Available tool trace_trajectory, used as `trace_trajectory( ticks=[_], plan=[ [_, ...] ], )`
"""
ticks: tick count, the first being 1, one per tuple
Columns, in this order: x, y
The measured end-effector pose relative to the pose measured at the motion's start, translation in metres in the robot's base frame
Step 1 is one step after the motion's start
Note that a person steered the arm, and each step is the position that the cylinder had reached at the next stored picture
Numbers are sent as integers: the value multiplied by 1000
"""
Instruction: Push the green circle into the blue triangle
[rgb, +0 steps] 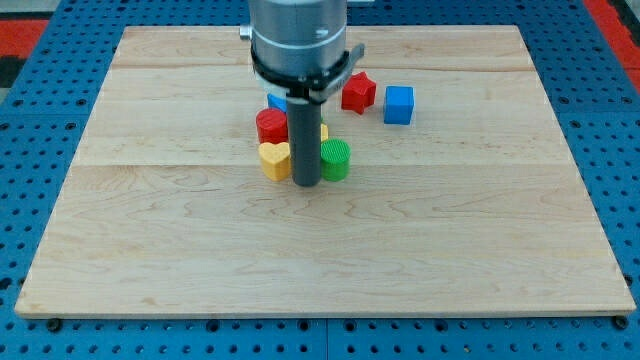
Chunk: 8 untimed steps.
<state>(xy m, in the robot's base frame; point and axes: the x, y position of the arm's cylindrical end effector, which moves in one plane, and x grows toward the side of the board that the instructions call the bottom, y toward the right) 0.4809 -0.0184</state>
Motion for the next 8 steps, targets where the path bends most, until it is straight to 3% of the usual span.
trace_trajectory(
  ticks=[2,3,4,5,8],
  plan=[
    [48,-10],
    [46,0],
    [38,94],
    [13,116],
    [-27,49]
  ],
)
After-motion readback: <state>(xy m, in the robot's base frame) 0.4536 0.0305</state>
